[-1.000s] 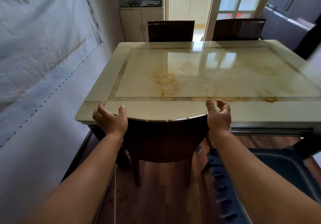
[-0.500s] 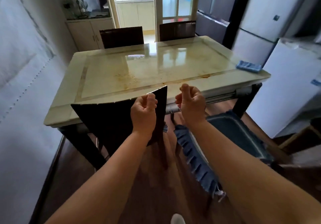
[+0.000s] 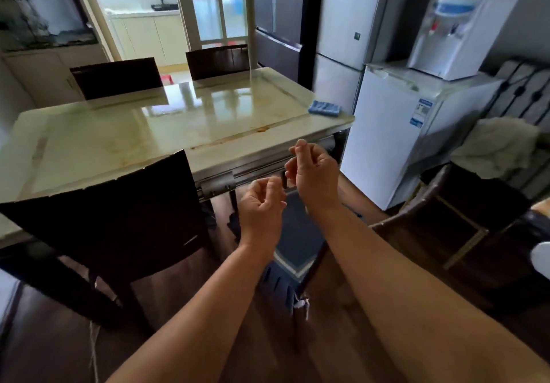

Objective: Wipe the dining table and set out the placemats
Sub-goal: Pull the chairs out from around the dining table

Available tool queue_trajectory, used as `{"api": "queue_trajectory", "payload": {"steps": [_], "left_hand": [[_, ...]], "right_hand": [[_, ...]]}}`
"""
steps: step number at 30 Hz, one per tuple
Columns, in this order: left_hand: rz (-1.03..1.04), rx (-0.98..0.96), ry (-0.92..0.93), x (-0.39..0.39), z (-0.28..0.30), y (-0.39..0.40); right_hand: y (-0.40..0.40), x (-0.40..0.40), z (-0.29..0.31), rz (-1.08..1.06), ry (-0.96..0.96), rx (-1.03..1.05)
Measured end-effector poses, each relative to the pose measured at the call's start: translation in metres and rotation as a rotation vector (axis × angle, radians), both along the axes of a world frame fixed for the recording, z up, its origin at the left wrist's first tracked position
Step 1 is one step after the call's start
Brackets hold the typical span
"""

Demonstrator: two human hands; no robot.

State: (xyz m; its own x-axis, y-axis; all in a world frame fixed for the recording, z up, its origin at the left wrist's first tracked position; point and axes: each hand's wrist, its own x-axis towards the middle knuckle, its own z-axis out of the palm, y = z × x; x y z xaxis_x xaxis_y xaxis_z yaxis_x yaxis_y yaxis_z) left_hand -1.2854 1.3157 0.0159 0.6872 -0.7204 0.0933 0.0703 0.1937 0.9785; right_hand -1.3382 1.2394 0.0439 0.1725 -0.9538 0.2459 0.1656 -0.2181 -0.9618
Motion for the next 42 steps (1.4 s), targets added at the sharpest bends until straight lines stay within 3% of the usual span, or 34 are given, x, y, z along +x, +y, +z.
{"api": "queue_trajectory", "payload": {"steps": [7,14,16,18,21,25,29,33,42], "left_hand": [[0.034,0.171,-0.185,-0.086,-0.027,-0.043],[0.226,0.334,-0.216,-0.137,-0.059,-0.062],[0.365,0.392,-0.241,-0.144,-0.064,-0.069],[0.512,0.431,-0.202,-0.146,-0.067,-0.076],[0.542,0.375,-0.046,-0.145,-0.074,-0.080],[0.634,0.350,0.032,-0.142,-0.080,-0.088],[0.632,0.338,0.115,-0.138,-0.089,-0.091],[0.668,0.266,0.238,-0.133,-0.092,-0.097],[0.856,0.237,0.263,-0.127,-0.086,-0.115]], "right_hand": [[-0.061,-0.112,-0.009,0.033,0.079,-0.018],[-0.137,-0.197,-0.035,-0.063,0.234,-0.022],[-0.158,-0.210,-0.042,-0.103,0.267,-0.025],[-0.179,-0.219,-0.047,-0.145,0.297,-0.023],[-0.207,-0.229,-0.056,-0.229,0.379,-0.018],[-0.246,-0.243,-0.069,-0.369,0.600,-0.004],[-0.269,-0.244,-0.085,-0.361,0.542,0.115],[-0.287,-0.244,-0.099,-0.485,0.366,0.261],[-0.314,-0.244,-0.108,-0.329,-0.033,0.510]]}}
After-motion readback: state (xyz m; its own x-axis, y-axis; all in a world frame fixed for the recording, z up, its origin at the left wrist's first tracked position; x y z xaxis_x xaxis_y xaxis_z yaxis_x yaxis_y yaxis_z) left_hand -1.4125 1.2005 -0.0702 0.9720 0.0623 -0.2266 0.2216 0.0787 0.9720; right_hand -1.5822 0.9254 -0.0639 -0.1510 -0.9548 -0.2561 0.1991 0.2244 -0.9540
